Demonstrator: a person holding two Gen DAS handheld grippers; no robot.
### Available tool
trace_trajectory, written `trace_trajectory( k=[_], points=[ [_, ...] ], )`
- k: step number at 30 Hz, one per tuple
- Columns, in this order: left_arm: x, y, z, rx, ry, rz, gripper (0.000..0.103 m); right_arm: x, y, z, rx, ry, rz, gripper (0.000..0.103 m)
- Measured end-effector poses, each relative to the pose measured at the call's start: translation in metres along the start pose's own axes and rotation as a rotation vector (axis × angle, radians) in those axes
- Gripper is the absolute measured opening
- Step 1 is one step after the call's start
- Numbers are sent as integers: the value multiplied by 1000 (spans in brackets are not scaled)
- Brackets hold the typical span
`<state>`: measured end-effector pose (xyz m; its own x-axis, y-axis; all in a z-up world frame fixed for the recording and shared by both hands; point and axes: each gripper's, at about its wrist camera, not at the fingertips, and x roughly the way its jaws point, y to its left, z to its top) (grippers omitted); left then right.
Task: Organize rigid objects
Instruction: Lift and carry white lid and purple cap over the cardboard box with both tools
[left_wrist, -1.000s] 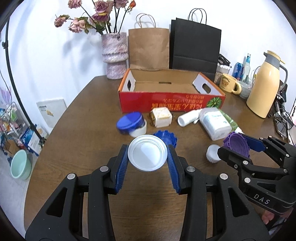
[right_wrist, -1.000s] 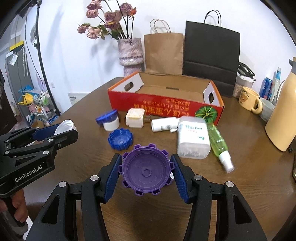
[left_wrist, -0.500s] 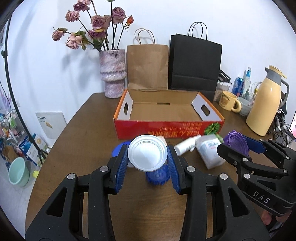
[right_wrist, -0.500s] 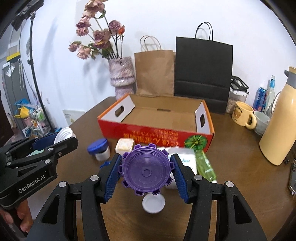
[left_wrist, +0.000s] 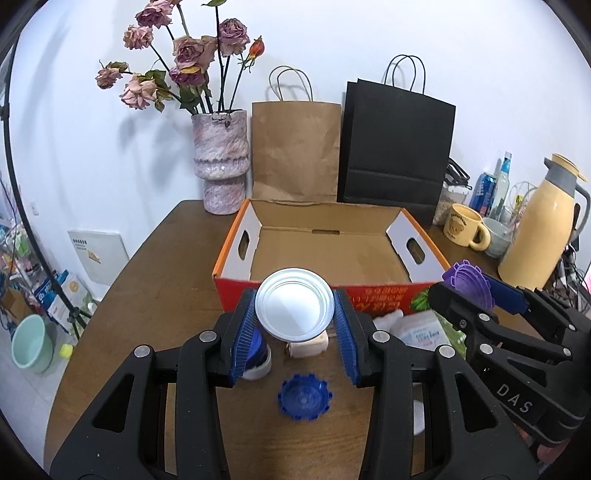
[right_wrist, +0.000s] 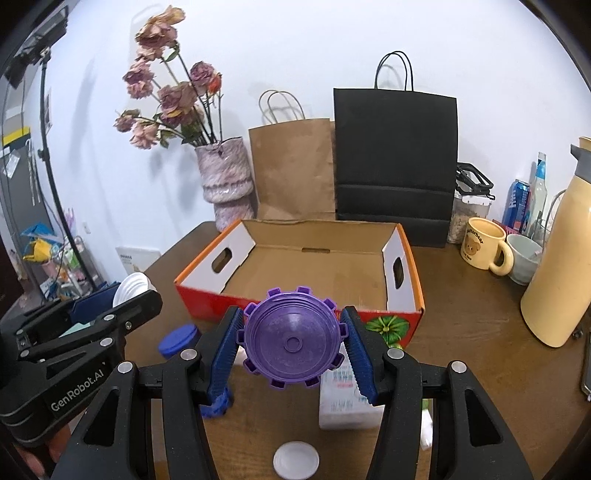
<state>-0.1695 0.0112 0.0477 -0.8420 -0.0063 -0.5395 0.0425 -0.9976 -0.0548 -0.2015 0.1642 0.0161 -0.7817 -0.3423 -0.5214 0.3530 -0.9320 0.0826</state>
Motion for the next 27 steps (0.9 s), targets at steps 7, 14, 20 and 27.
trace_trajectory(
  k=[7,14,20,27],
  points=[
    [22,-2,13,-11,1,13,37,19,-11,12,15,0,-12,59],
    [41,-1,22,-5,12,32,37,38,-21,23,22,10,-15,59],
    [58,-3,33,-6,10,33,37,57,-22,35,18,10,-20,59],
    [80,-6,45,-10,13,50,37,79,-23,49,4,16,-22,59]
  ],
)
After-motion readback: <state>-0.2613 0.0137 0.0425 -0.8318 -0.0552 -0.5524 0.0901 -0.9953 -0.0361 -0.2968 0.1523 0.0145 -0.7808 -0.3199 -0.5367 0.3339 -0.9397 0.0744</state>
